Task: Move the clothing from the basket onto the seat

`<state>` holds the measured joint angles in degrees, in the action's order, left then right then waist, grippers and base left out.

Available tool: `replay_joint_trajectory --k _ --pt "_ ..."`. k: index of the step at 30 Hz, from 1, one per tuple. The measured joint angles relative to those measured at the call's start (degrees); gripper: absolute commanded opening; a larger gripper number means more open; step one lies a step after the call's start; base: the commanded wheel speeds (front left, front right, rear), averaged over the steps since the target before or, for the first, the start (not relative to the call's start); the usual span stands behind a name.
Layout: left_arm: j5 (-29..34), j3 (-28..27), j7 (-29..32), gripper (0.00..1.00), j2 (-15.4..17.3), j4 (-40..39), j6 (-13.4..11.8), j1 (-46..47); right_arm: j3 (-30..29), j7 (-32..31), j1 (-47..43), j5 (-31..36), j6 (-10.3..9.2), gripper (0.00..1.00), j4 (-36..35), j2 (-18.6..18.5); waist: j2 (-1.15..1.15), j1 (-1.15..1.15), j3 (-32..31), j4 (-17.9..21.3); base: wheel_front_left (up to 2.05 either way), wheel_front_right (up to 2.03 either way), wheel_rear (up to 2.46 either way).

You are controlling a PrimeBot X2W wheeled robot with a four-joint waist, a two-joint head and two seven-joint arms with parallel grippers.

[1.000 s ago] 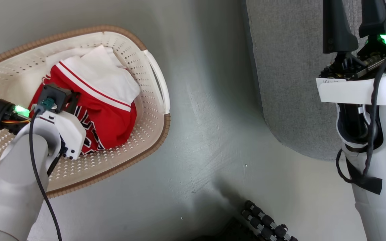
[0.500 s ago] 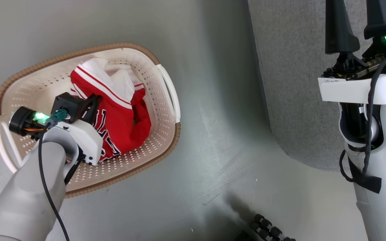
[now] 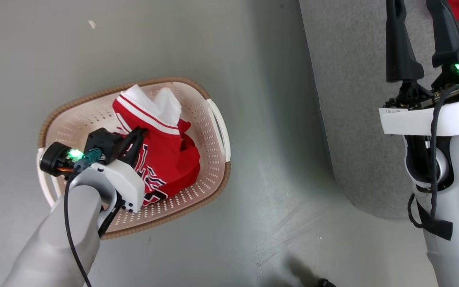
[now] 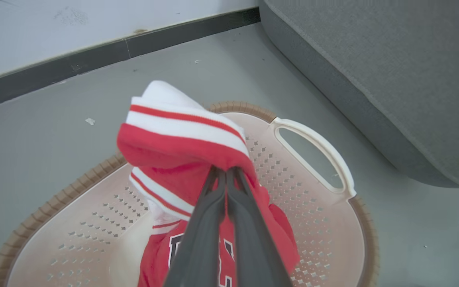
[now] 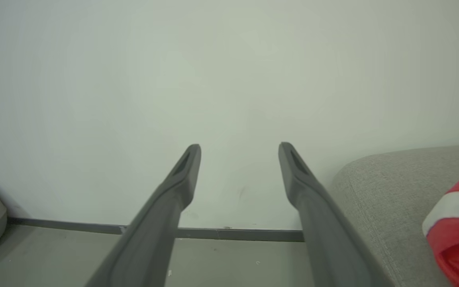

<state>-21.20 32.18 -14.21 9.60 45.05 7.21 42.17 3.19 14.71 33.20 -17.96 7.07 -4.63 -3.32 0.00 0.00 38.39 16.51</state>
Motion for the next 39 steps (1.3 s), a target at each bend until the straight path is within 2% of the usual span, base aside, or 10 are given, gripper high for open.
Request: replay_joint_trajectory --k 21,39 --pt "-0.5 -2.8 -0.1 0.00 -1.6 -15.5 0.0 -6.7 0.2 0.0 -5.1 0.3 0.00 1.00 2.8 -3.2 0.00 0.00 -11.4 -4.9 0.00 0.00 0.00" --pt "-1.6 -3.7 -0.1 0.00 -2.4 -23.3 0.0 -10.3 2.2 0.0 -10.9 -0.2 0.00 1.00 4.8 -4.4 0.00 0.00 -20.2 -8.3 0.00 0.00 0.00"
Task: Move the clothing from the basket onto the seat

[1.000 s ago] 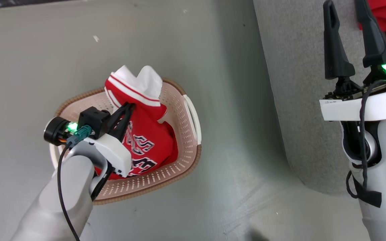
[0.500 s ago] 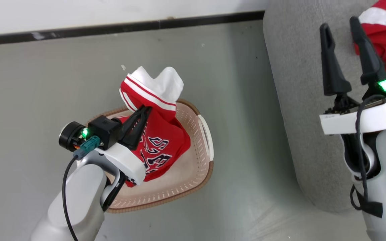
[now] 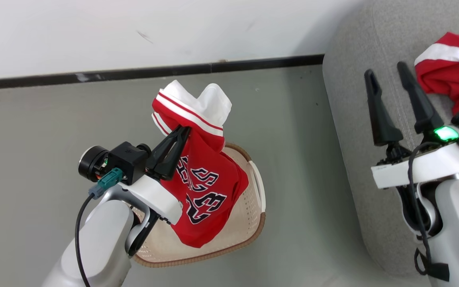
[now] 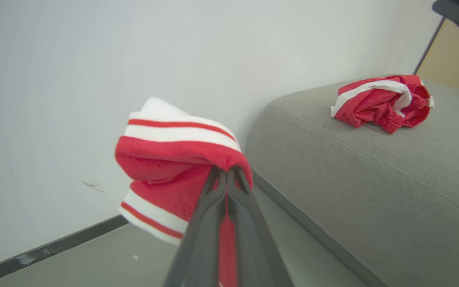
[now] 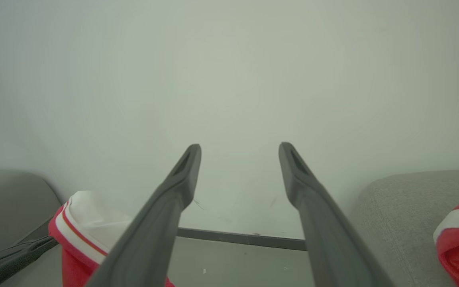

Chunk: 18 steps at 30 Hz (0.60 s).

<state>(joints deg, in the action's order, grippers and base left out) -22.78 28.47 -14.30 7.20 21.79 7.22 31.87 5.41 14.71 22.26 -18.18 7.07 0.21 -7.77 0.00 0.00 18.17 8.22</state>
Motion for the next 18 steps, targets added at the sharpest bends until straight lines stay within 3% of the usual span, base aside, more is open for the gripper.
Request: replay_joint_trajectory --k 15,18 --pt "-1.1 0.5 0.3 0.00 0.1 -3.0 0.0 0.0 3.3 0.0 -5.4 -1.5 0.00 1.00 2.1 -1.0 0.00 0.00 -6.9 -1.7 0.00 0.00 0.00" --pt "-2.2 1.3 1.7 0.00 -0.1 -3.3 0.0 0.0 6.4 0.0 -6.1 -2.0 0.00 1.00 2.6 -1.6 -0.01 0.00 -8.4 -2.0 0.00 0.00 0.00"
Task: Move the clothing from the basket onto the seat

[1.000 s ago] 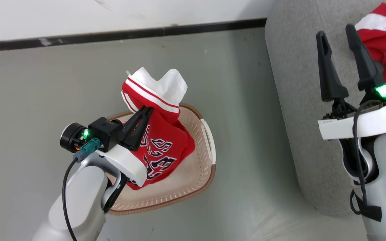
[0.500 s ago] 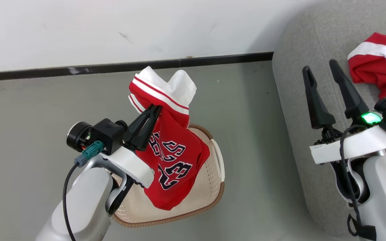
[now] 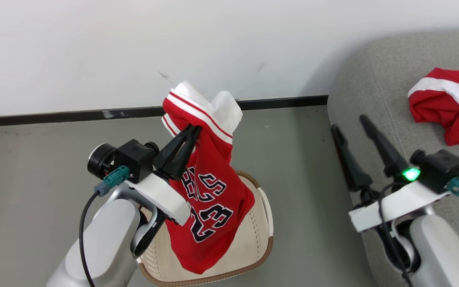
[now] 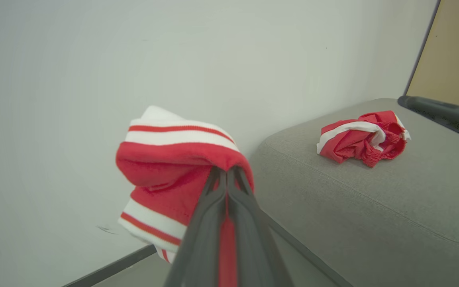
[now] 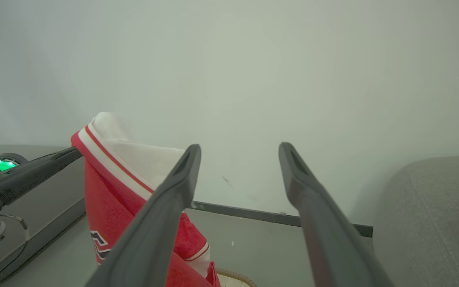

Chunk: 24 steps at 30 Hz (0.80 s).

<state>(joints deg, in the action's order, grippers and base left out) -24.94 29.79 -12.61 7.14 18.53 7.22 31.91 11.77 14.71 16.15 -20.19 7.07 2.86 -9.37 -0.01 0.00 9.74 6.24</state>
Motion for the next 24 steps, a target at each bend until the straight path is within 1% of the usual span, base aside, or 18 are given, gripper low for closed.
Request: replay_joint_trajectory --k 6,15,23,24 --pt "-0.4 1.2 2.0 0.00 -0.3 -0.3 0.0 0.0 5.2 0.0 -2.0 -0.6 0.00 1.00 1.5 -0.1 0.00 0.00 -2.0 -0.6 0.00 0.00 0.00" --pt "-1.2 2.4 4.2 0.00 -0.9 -1.8 0.0 0.8 15.0 0.0 -3.3 -2.7 0.00 1.00 4.1 -0.1 0.00 0.00 -4.0 -1.9 0.00 0.00 0.00" --pt "-1.3 3.9 6.2 0.00 -1.9 -3.5 0.0 2.9 21.8 0.0 -3.6 -6.1 0.00 1.00 8.4 0.8 0.00 0.00 -4.8 -3.6 0.00 0.00 0.00" --pt "-1.7 4.3 6.9 0.00 -2.2 -4.2 0.0 3.3 24.6 0.0 -3.3 -6.1 0.00 1.00 11.0 0.7 0.00 0.00 -4.9 -4.2 0.00 0.00 0.00"
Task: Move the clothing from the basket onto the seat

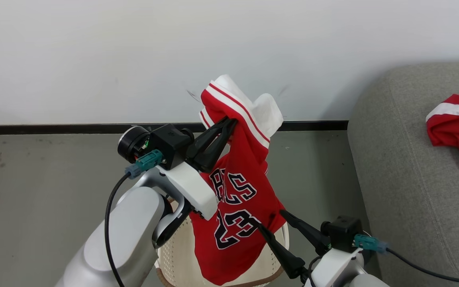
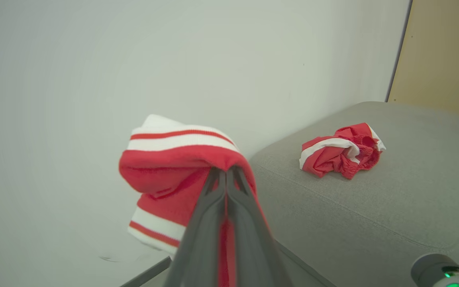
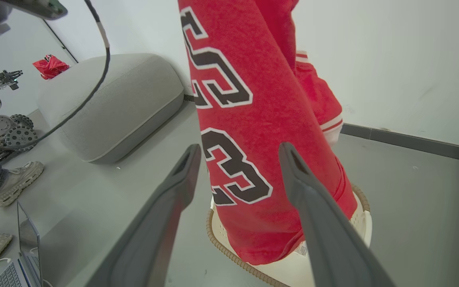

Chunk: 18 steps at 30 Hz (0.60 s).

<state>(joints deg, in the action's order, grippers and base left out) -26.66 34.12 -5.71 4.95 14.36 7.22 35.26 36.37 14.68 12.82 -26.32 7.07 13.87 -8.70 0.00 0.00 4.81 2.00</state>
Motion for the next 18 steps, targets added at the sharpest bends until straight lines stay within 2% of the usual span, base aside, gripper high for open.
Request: replay_joint_trajectory --k 9,18 --pt "-0.7 1.5 1.8 0.00 -1.0 -1.9 0.0 1.9 4.2 0.0 4.7 -0.7 0.00 1.00 7.4 0.4 0.00 0.00 0.3 -1.9 0.00 0.00 0.00" --pt "-2.1 5.0 3.2 0.00 -1.4 -3.9 0.0 2.1 5.9 0.0 11.0 -1.8 0.00 1.00 12.9 1.0 0.00 0.00 0.9 -3.9 0.00 0.00 0.00"
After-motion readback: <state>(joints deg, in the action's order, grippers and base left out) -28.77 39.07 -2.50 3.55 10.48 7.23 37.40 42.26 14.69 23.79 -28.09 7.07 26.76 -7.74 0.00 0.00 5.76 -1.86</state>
